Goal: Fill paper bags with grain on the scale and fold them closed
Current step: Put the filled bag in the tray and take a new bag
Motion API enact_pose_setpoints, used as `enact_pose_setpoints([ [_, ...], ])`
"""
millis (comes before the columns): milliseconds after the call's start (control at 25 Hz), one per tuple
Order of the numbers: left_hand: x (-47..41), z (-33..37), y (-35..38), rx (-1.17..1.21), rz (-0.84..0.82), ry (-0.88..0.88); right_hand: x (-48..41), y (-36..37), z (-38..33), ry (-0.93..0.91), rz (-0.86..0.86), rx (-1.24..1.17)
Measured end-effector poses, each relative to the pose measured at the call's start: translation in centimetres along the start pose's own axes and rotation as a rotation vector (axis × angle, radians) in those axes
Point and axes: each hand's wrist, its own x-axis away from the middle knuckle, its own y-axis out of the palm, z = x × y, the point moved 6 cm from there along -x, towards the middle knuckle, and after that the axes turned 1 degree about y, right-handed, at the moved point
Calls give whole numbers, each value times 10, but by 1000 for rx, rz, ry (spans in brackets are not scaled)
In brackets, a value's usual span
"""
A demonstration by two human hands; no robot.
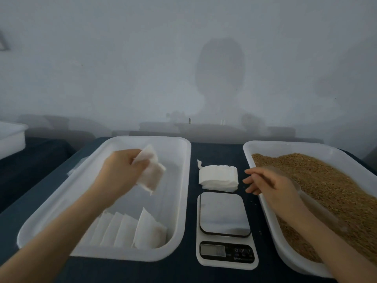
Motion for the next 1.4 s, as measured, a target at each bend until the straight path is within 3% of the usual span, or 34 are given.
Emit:
enact_pose_setpoints([
  [160,35,-37,27,195,-189,-263,2,4,-3,1,-6,20],
  [320,63,-67,65,77,-370,-406,5,1,-4,4,7,50],
  [480,63,-76,64,21,-395,-493,7,-5,-3,17,24,55],
  [640,64,-67,59,-174,-647,-579,9,-4,-8,13,37,57],
  [720,49,-53,50,-440,-667,-462,9,-6,-8,28,61,54],
  [800,21,-25,50,-893,-533,-128,9,-10,-6,66,91,47],
  [840,8,-7,59,-977,-417,23,8,-12,-4,91,105,38],
  [920,-12,25,97,-843,-303,185,6,-15,0,138,127,28],
  [1000,-33,45,159,-812,-381,274,5,-16,3,162,132,28],
  [1160,-64,39,255,-1043,-629,314,5,-15,4,175,131,34],
  [1280,-81,16,278,-1070,-736,205,5,-15,8,166,125,40],
  [1400,-84,10,282,-1085,-771,204,4,-15,6,132,131,36],
])
